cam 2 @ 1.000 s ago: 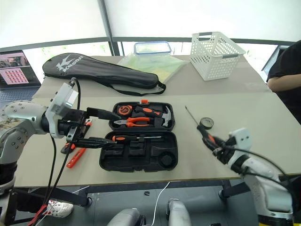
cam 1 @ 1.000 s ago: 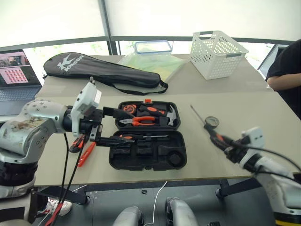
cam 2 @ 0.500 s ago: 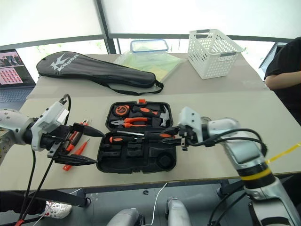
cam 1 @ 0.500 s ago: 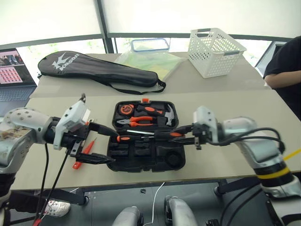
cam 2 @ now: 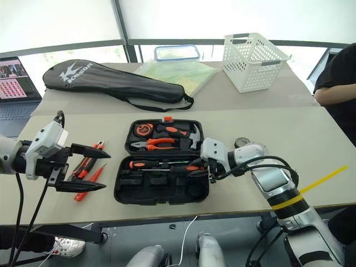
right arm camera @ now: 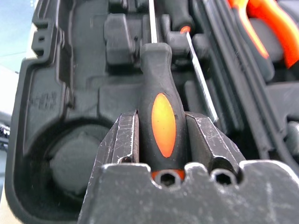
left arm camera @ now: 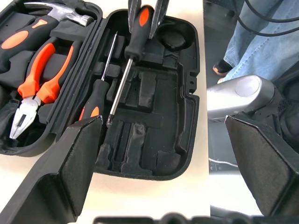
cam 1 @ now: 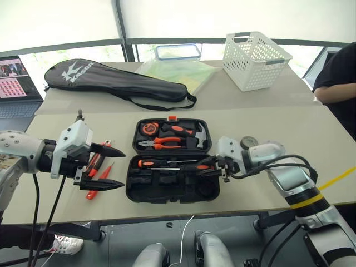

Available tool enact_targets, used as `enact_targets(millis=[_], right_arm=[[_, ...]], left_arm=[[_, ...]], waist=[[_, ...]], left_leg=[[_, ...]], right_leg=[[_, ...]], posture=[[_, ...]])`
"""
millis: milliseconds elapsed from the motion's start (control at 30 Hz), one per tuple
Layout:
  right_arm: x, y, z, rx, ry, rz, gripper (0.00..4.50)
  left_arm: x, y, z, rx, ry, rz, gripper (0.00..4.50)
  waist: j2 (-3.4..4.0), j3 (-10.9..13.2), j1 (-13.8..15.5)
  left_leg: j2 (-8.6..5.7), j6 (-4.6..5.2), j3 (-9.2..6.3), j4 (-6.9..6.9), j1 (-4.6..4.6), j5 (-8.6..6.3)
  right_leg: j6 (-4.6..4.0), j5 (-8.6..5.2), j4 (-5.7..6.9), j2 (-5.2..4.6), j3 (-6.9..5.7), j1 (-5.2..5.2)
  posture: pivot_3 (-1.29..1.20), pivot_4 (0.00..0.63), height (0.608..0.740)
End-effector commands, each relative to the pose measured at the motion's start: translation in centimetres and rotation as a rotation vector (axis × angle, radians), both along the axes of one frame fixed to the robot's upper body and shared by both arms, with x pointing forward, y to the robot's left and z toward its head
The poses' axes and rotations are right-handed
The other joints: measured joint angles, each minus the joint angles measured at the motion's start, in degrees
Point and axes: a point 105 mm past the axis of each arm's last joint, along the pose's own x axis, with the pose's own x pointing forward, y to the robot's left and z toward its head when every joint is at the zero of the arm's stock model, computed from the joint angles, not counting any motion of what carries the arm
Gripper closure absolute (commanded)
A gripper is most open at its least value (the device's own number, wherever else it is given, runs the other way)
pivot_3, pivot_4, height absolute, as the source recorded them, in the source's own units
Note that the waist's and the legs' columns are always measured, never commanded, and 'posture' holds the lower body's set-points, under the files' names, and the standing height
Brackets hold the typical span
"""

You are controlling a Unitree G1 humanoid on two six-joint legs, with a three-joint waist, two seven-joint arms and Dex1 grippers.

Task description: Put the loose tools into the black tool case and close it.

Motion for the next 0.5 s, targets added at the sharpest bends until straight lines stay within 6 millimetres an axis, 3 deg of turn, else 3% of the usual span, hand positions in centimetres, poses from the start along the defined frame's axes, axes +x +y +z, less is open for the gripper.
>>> enact_targets(millis=[33,233,267,400,433,500], right_arm=[[0.5,0.3,1.2,0.004,-0.053,0.017,2.17],[0.3,1.3,3.2,0.094,-0.025,0.018,0.13],[0.3,1.5,3.5,0.098,-0.036,0.023,0.01],[0.9,2.4,4.6,0.156,-0.026,-0.002,0.01],[0.9,2.6,4.7,0.163,-0.022,-0.002,0.46],[0.9,3.1,4.6,0.165,-0.017,0.003,0.80]], left_arm=[[0.4,-0.2,0.9,0.000,-0.062,-0.009,0.00],[0.4,-0.3,0.8,0.000,-0.067,-0.012,0.00],[0.5,-0.3,0.8,-0.002,-0.068,-0.012,0.00],[0.6,-0.2,0.8,-0.006,-0.072,-0.011,0.00],[0.6,-0.2,0.8,-0.006,-0.073,-0.010,0.00],[0.7,-0.2,0.8,-0.006,-0.076,-0.008,0.00]], waist=[[0.00,0.00,0.00],[0.00,0.00,-0.01],[0.00,0.00,0.00],[0.00,0.00,-0.03],[0.00,0.00,-0.04],[0.00,0.00,-0.05]], left_leg=[[0.00,-0.01,0.00,0.03,0.00,0.01],[0.03,-0.05,-0.01,0.02,0.01,0.04],[0.03,-0.05,-0.02,0.02,0.00,0.04],[0.03,-0.05,-0.02,0.01,0.00,0.04],[0.03,-0.05,-0.02,0.01,0.00,0.04],[0.04,-0.05,-0.03,0.00,0.00,0.04]], right_leg=[[-0.03,0.02,0.02,0.00,0.01,0.00],[-0.09,0.05,0.03,0.03,0.03,-0.01],[-0.09,0.06,0.03,0.03,0.03,0.00],[-0.09,0.06,0.02,0.04,0.02,-0.01],[-0.09,0.06,0.02,0.05,0.02,-0.01],[-0.09,0.06,0.02,0.06,0.02,-0.01]], posture=[[0.00,0.150,0.740],[0.00,0.150,0.740],[0.00,0.150,0.740],[0.00,0.150,0.740],[0.00,0.150,0.740],[0.00,0.150,0.740]])
